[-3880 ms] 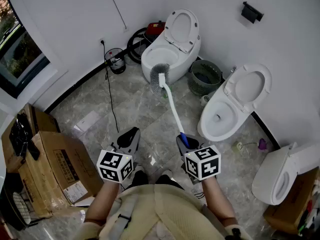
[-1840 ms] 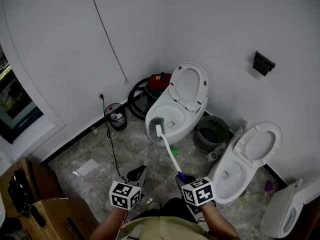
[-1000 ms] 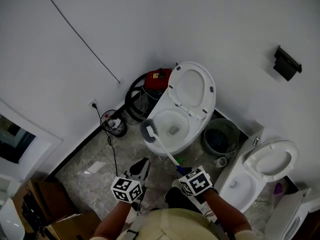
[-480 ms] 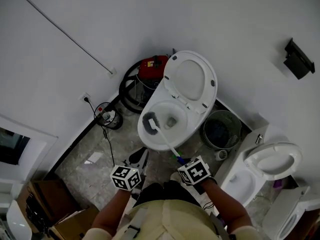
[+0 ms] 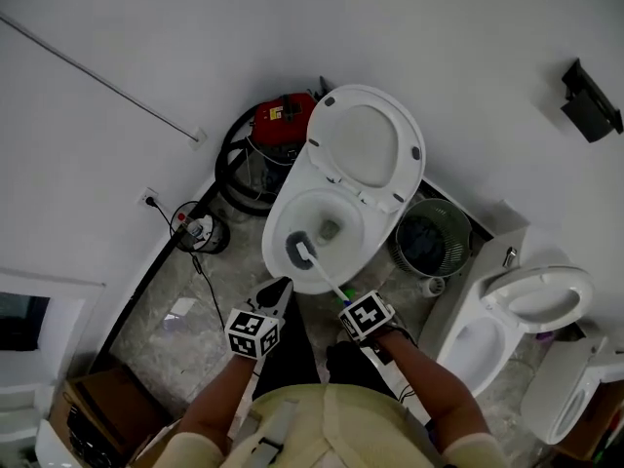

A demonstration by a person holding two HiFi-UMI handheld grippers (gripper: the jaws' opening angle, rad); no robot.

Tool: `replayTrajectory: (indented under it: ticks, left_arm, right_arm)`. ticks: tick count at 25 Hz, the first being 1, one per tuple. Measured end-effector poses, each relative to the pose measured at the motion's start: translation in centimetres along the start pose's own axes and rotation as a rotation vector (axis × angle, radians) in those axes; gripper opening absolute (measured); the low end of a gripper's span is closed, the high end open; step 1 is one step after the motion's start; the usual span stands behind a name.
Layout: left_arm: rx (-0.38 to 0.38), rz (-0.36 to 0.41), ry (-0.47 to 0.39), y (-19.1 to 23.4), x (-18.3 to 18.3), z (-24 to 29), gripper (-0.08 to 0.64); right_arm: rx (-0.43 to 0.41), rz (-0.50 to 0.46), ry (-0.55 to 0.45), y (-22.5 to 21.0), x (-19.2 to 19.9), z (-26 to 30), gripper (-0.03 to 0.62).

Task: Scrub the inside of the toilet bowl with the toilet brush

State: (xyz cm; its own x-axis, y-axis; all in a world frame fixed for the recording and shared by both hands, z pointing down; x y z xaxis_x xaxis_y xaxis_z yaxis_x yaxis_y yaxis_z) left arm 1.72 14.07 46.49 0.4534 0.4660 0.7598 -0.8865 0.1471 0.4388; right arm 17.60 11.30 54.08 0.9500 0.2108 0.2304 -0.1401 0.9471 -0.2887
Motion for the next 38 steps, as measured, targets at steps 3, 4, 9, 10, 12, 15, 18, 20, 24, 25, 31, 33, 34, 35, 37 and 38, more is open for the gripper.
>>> replayTrajectory:
  ticks: [3,4,9,10,12,15,18,20,24,25,31,33,34,35,37,38]
  left_arm:
    - [0.062,0.045,0.071,1.9,0.2,2.5,0.032]
    - [0.085,0.072,0.103,2.6,0.3,3.2,0.032]
    - [0.171,0.176,0.231,6.3,0.5,5.8,0.032]
    - [0.179,0.188,0.251,7.2,0.5,6.3,0.032]
    - [0.193,0.209,0.285,9.0,0.7,7.5,0.032]
    - [0.207,0.226,0.327,11.3,1.0,8.8,0.032]
    - [0.228,0.227,0.365,13.3,1.6,9.8,0.032]
    - [0.244,0.229,0.39,14.4,2.0,10.2,0.032]
    - [0.287,0.232,0.441,16.1,2.2,10.7,0.032]
    - [0.301,0.235,0.45,16.5,2.1,10.8,0.032]
    - [0.347,0.258,0.497,19.2,2.0,11.2,0.032]
    - [0.346,0.262,0.508,20.1,2.1,11.2,0.032]
    - [0.341,0.262,0.512,20.5,2.2,11.2,0.032]
    - [0.335,0.259,0.514,20.8,2.2,11.3,0.032]
    - [0.32,0.245,0.514,21.1,2.4,11.5,0.032]
    - [0.311,0.24,0.514,21.2,2.6,11.6,0.032]
  right_arm:
    - [0.002,0.081,0.038,-1.0,-0.8,2.5,0.029]
    - [0.001,0.112,0.048,-1.2,-1.2,3.4,0.029]
    - [-0.019,0.242,0.125,-2.1,-2.4,8.3,0.029]
    - [-0.022,0.262,0.138,-2.3,-2.7,9.1,0.029]
    - [-0.026,0.302,0.151,-2.8,-3.4,10.6,0.029]
    - [-0.034,0.369,0.18,-3.2,-4.3,12.6,0.029]
    - [-0.05,0.431,0.195,-3.3,-5.2,14.6,0.029]
    - [-0.061,0.451,0.207,-3.2,-5.8,15.9,0.029]
    - [-0.078,0.496,0.24,-2.7,-7.2,17.8,0.029]
    - [-0.082,0.51,0.244,-2.5,-7.6,18.2,0.029]
    - [-0.08,0.614,0.227,-2.6,-10.2,20.3,0.028]
    - [-0.077,0.644,0.217,-2.9,-11.1,20.6,0.028]
    - [-0.076,0.653,0.214,-3.1,-11.4,20.7,0.029]
    - [-0.076,0.66,0.212,-3.3,-11.7,20.7,0.028]
    - [-0.079,0.676,0.209,-3.7,-12.1,20.8,0.029]
    - [-0.08,0.684,0.207,-4.0,-12.2,20.9,0.029]
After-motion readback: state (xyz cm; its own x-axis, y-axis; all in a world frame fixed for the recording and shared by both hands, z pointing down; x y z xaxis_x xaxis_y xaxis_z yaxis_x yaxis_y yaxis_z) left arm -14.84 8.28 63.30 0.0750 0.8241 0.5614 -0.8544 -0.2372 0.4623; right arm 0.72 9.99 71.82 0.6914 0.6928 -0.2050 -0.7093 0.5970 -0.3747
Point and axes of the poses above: the fingertips, and each gripper's own axes: z forward along the fingers, y to its left, x out of its underside, the point moved 2 cm from there along -z, backward along the fingers, and after that the axes turned 11 degrees about -z, right-handed, at the moved point
